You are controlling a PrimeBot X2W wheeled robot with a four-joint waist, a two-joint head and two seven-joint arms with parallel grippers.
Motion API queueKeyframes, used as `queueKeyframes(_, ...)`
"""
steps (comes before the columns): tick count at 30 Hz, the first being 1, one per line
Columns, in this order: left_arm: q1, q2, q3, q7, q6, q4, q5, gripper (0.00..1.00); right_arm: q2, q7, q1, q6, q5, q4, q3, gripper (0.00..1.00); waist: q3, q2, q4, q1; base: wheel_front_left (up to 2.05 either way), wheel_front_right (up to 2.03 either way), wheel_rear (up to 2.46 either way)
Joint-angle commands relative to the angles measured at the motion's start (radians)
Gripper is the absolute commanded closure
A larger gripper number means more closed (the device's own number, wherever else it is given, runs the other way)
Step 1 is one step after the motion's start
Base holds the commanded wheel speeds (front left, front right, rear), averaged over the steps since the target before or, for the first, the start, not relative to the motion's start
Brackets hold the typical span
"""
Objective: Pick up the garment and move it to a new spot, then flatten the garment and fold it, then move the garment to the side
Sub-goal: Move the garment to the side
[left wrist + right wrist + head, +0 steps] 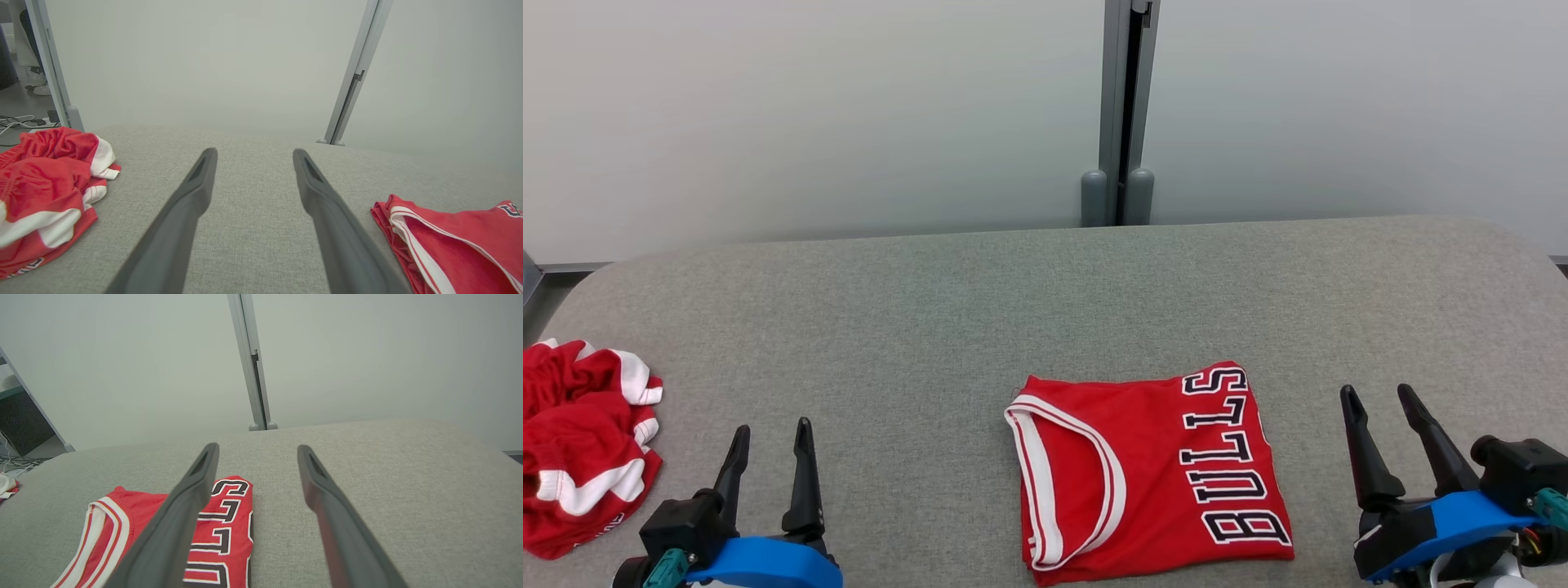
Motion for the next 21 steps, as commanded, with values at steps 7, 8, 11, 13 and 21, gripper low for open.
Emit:
queueKeyframes(7,-0.020,-0.007,0.017,-0.004,-0.011,0.011,0.017,0.00,0.001,-0.004,0.013,0.000,0.007,0.008,0.003,0.00,0.005,-0.0001,-0.007,0.0002,0.00,0.00,0.00)
queueKeyframes(8,-0.020,-0.007,0.020,-0.004,-0.012,0.012,0.019,0.00,0.002,-0.006,0.013,0.000,0.005,0.009,0.001,0.00,0.005,-0.0001,-0.008,0.0002,0.00,0.00,0.00)
queueKeyframes(11,-0.021,-0.009,0.024,-0.004,-0.016,0.014,0.021,0.00,0.003,-0.005,0.014,0.000,0.004,0.009,-0.002,0.00,0.007,-0.0001,-0.009,0.0002,0.00,0.00,0.00)
queueKeyframes(13,-0.020,-0.012,0.029,-0.005,-0.015,0.016,0.024,0.00,0.001,-0.003,0.011,0.000,0.003,0.009,-0.003,0.00,0.008,-0.0001,-0.009,0.0002,0.00,0.00,0.00)
queueKeyframes(21,-0.029,-0.015,0.037,-0.005,-0.022,0.029,0.033,0.00,-0.002,0.004,-0.004,0.000,-0.001,0.015,0.010,0.00,0.011,-0.0001,-0.004,0.0002,0.00,0.00,0.00)
